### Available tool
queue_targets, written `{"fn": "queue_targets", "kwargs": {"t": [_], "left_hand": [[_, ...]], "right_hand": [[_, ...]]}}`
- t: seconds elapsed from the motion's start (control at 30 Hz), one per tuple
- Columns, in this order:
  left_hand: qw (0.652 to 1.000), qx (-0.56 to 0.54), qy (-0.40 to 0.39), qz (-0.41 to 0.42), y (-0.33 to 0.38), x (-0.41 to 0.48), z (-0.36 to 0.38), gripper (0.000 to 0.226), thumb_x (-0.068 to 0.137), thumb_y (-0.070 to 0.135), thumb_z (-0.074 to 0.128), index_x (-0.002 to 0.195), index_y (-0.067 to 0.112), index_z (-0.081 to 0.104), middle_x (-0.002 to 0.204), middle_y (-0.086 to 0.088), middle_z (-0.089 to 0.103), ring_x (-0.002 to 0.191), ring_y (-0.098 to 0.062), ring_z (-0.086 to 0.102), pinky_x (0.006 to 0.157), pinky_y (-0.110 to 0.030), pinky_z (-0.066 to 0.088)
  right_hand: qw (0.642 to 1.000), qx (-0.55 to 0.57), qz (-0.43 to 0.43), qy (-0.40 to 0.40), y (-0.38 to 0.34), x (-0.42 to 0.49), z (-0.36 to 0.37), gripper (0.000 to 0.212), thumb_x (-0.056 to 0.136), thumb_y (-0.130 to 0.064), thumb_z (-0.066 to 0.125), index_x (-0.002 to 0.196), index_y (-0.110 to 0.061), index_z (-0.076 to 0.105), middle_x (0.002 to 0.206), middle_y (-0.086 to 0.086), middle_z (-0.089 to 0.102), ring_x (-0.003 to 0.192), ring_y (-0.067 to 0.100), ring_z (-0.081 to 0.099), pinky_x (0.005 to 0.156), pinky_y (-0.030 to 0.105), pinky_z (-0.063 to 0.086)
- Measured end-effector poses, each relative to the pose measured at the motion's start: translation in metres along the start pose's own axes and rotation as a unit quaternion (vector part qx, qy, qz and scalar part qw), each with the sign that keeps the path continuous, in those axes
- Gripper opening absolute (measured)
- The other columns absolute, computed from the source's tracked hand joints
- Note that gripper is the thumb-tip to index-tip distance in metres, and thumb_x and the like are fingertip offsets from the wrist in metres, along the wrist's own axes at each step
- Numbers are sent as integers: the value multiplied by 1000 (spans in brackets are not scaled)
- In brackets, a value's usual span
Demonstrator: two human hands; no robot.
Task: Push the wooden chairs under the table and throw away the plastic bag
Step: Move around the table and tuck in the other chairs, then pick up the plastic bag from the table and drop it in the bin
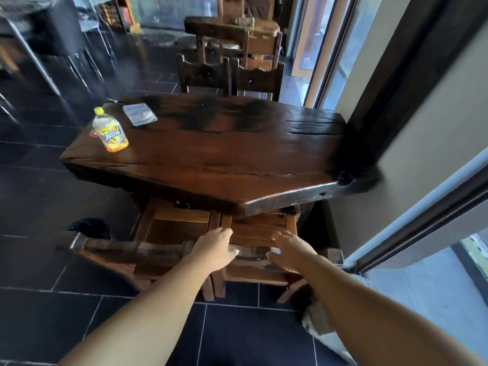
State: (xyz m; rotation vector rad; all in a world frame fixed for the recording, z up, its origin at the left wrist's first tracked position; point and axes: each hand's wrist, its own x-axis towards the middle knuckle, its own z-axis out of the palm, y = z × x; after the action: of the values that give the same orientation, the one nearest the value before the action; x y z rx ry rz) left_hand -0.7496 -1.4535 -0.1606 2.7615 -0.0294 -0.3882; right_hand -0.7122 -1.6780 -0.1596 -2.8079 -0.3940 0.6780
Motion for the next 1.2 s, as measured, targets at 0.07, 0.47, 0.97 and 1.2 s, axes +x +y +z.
{"fn": "queue_targets", "kwargs": {"t": [0.07, 0.47, 0.97, 1.2], "left_hand": [[1000, 3, 12, -24, -13, -14, -13, 57, 94, 46, 57, 143, 19, 44, 144, -3, 51, 129, -25, 51, 104, -41, 47], [959, -55, 96, -260, -117, -100, -52, 54, 94, 45, 56, 141, 20, 45, 139, 0, 49, 127, -21, 50, 101, -40, 47], [826, -104, 151, -534, -178, -229, -45, 48, 94, 41, 53, 134, 16, 46, 132, -1, 49, 121, -24, 51, 99, -41, 45], [775, -131, 156, -599, -232, -266, -45, 56, 94, 44, 54, 142, 19, 41, 140, -1, 46, 130, -25, 47, 103, -42, 43]], "right_hand": [[1000, -10, -21, 0, -16, 5, -8, 58, 93, -47, 61, 142, -21, 46, 139, 3, 54, 124, 24, 55, 96, 37, 51], [963, -94, -246, -62, -178, 62, -8, 54, 89, -50, 57, 136, -25, 51, 138, 0, 54, 123, 24, 55, 98, 40, 51], [843, -156, -489, -161, -358, 80, 40, 49, 92, -46, 60, 131, -18, 51, 135, 7, 53, 119, 28, 57, 99, 42, 49], [792, -214, -547, -163, -448, 93, 67, 57, 96, -47, 55, 143, -16, 43, 143, 10, 46, 128, 31, 51, 103, 43, 45]]}}
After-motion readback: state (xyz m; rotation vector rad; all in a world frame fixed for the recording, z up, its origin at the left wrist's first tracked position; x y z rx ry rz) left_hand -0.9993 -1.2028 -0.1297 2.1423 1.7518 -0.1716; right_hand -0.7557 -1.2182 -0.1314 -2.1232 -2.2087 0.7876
